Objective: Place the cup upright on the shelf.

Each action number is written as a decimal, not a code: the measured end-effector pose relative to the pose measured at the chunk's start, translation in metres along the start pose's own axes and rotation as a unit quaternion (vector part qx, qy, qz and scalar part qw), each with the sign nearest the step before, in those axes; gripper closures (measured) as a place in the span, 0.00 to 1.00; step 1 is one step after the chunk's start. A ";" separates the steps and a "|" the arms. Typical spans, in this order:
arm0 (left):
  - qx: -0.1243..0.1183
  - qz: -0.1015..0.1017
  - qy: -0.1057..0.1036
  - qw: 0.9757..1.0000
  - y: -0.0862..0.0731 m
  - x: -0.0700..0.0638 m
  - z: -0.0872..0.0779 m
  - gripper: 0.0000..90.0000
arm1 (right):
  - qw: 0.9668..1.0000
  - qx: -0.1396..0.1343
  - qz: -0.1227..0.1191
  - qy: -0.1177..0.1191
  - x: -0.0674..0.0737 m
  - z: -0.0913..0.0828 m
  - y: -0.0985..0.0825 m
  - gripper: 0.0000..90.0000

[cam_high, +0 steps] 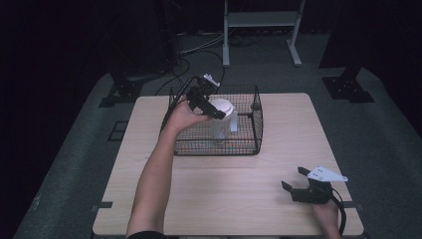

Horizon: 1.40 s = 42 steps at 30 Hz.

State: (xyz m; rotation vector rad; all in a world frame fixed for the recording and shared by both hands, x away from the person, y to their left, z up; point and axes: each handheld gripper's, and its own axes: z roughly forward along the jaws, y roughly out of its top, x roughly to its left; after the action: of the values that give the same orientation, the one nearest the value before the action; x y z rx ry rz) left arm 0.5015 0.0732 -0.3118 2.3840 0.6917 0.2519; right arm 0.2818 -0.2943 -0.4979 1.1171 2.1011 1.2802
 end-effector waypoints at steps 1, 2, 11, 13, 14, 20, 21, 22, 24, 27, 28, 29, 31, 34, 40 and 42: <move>-0.002 0.000 0.000 1.000 -0.001 -0.001 -0.003 0.00 | 1.000 0.000 0.000 0.000 0.000 0.000 0.000 0.14; -0.002 0.002 0.000 1.000 -0.002 -0.001 -0.006 0.00 | 1.000 0.001 0.000 0.000 0.000 0.000 0.000 0.14; -0.018 -0.006 0.001 1.000 -0.019 0.002 -0.031 0.00 | 1.000 0.001 -0.001 -0.001 0.001 0.000 0.000 0.14; -0.016 -0.006 0.002 1.000 -0.023 0.002 -0.035 0.00 | 1.000 0.001 -0.002 -0.002 0.001 0.000 0.000 0.14; -0.014 -0.008 0.001 1.000 -0.025 0.003 -0.037 0.00 | 1.000 0.000 -0.002 -0.002 0.001 0.000 0.000 0.14; -0.016 -0.002 0.002 1.000 -0.036 -0.004 -0.048 0.00 | 1.000 -0.001 -0.003 -0.003 0.001 -0.001 -0.001 0.14; -0.016 -0.001 0.002 1.000 -0.038 -0.006 -0.050 0.00 | 1.000 -0.001 -0.003 -0.003 0.001 -0.001 -0.001 0.14; -0.020 0.002 0.001 1.000 -0.040 -0.007 -0.051 0.00 | 1.000 -0.001 -0.003 -0.003 0.001 -0.001 -0.001 0.14; -0.017 0.007 -0.001 1.000 -0.044 -0.011 -0.053 0.00 | 1.000 -0.001 -0.003 -0.004 0.001 -0.001 -0.001 0.14; -0.023 0.009 -0.004 1.000 -0.050 -0.016 -0.056 0.00 | 1.000 0.000 -0.004 -0.004 0.001 -0.001 -0.001 0.14; -0.023 0.010 -0.006 1.000 -0.052 -0.017 -0.057 0.00 | 1.000 0.000 -0.004 -0.003 0.001 -0.001 -0.001 0.14; -0.024 0.011 -0.007 1.000 -0.054 -0.017 -0.058 0.00 | 1.000 0.000 -0.003 -0.003 0.001 -0.001 -0.001 0.14; -0.030 0.009 -0.017 0.999 -0.058 -0.019 -0.060 0.00 | 1.000 0.001 -0.002 -0.003 0.001 -0.001 -0.001 0.14; -0.030 0.014 -0.016 0.999 -0.063 -0.024 -0.063 0.00 | 1.000 0.001 -0.002 -0.003 0.001 -0.001 -0.001 0.14; -0.035 0.025 -0.015 0.999 -0.072 -0.035 -0.067 0.00 | 1.000 0.001 -0.004 -0.005 0.001 -0.001 -0.001 0.14; -0.038 0.026 -0.017 0.999 -0.076 -0.037 -0.068 0.00 | 1.000 0.000 -0.005 -0.005 0.001 -0.001 -0.001 0.14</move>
State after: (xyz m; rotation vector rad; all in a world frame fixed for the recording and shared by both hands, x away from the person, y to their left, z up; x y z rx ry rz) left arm 0.4161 0.1392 -0.3067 2.3313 0.5955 0.2545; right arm 0.2803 -0.2942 -0.4982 1.1083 2.0975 1.2669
